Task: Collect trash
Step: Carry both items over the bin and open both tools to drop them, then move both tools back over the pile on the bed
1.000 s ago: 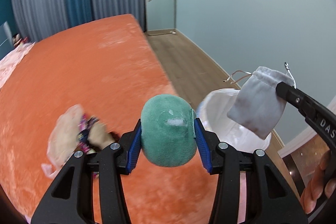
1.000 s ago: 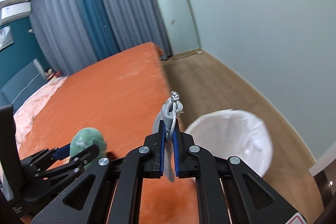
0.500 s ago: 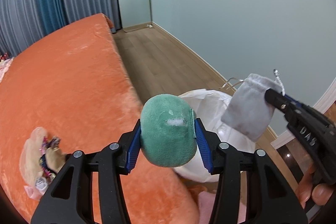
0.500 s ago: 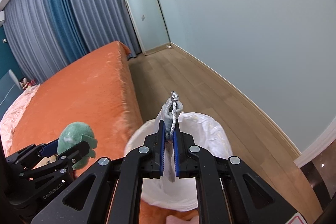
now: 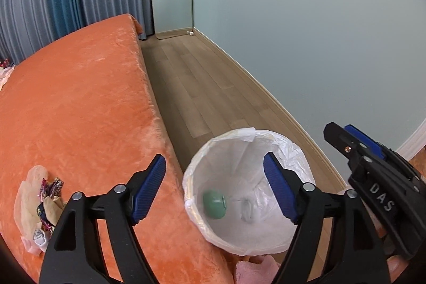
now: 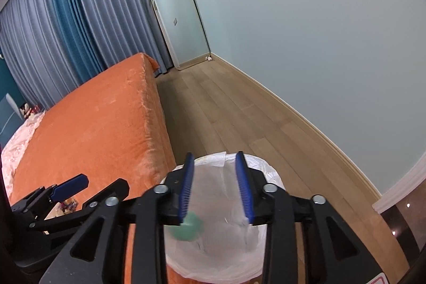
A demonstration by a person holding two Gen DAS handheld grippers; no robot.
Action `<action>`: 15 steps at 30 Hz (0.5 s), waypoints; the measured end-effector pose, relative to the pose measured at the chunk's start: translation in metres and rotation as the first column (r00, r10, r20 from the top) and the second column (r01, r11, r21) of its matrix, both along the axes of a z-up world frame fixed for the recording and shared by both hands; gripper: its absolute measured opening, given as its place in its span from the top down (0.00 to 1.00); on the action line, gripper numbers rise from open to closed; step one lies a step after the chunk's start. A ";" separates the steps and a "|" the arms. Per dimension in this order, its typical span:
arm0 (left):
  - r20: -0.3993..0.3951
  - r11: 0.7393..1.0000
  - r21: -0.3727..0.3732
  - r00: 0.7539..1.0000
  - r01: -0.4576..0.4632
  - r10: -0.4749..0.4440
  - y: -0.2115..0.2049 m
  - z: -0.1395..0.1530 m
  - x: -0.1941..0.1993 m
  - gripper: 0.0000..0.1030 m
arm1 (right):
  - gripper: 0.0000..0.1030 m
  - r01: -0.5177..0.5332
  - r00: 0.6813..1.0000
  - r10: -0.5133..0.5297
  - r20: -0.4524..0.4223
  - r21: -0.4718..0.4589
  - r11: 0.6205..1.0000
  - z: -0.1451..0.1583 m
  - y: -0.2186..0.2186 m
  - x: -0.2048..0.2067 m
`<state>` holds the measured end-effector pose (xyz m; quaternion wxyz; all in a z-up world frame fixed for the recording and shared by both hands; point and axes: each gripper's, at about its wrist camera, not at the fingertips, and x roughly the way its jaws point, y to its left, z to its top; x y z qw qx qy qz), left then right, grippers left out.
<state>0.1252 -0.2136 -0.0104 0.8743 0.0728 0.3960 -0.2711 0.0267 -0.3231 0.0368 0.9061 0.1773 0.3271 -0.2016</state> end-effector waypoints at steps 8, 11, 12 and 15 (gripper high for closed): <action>0.020 0.998 -0.028 0.999 -0.049 0.050 0.034 0.017 -0.001 0.30 | 0.54 -0.020 1.000 0.020 -0.013 0.010 1.000 0.005 0.028 -0.006; 0.026 0.996 -0.039 0.996 -0.080 0.081 0.054 0.023 -0.003 0.30 | 0.49 -0.041 0.999 0.041 -0.007 0.004 0.999 0.011 0.047 -0.011; 0.028 0.995 -0.042 0.995 -0.094 0.095 0.064 0.024 -0.004 0.30 | 0.48 -0.050 0.999 0.050 -0.003 0.007 0.999 0.012 0.054 -0.011; 0.044 0.991 -0.038 0.991 -0.125 0.127 0.086 0.028 -0.006 0.30 | 0.46 -0.086 0.996 0.086 -0.003 0.006 0.996 0.017 0.074 -0.009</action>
